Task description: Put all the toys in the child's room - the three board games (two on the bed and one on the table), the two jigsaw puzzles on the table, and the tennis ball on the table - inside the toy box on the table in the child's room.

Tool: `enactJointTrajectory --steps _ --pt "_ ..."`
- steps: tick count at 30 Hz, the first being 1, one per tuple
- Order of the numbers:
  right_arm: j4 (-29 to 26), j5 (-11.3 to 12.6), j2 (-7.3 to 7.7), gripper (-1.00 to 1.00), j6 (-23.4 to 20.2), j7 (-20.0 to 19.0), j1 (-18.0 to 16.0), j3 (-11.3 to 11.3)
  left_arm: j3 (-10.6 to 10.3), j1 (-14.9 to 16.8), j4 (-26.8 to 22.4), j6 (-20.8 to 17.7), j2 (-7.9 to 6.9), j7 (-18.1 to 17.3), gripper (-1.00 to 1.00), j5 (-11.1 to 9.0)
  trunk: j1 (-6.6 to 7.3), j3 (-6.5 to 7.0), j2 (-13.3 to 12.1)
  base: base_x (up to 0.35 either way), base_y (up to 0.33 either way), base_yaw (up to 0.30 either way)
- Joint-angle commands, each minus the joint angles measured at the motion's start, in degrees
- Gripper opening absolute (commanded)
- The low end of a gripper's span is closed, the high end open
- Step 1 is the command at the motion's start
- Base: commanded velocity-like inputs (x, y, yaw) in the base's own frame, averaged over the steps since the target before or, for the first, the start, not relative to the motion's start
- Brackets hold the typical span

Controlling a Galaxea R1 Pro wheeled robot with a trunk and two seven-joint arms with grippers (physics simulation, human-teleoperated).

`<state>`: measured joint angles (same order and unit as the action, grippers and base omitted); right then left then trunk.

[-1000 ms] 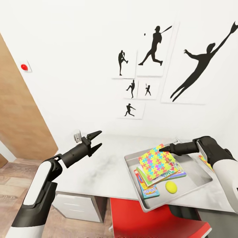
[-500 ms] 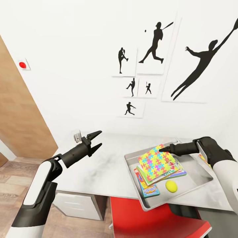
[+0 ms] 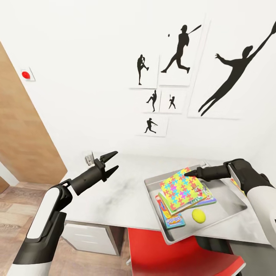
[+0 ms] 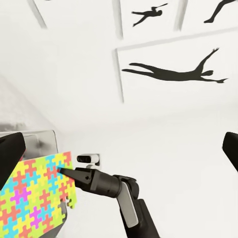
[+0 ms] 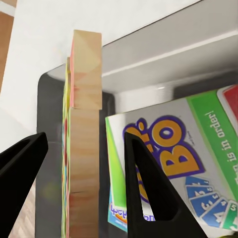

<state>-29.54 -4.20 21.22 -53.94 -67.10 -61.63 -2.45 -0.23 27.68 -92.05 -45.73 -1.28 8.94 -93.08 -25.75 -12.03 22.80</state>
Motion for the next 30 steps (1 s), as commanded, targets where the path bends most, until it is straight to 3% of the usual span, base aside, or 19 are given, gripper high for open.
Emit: enactJointTrajectory --steps 1,30 --pt "0.0 -0.5 0.0 -1.0 -0.2 -0.5 0.0 -0.1 0.0 0.0 -0.1 -0.1 -0.03 0.5 1.0 -0.6 -0.03 -0.15 0.1 0.0 0.0 0.0" --pt "0.1 -0.4 0.05 -1.0 -0.2 -0.5 0.0 -0.1 -0.5 0.3 -0.1 -0.1 -0.04 0.3 1.0 -0.5 -0.03 -2.25 0.1 0.0 0.0 0.0"
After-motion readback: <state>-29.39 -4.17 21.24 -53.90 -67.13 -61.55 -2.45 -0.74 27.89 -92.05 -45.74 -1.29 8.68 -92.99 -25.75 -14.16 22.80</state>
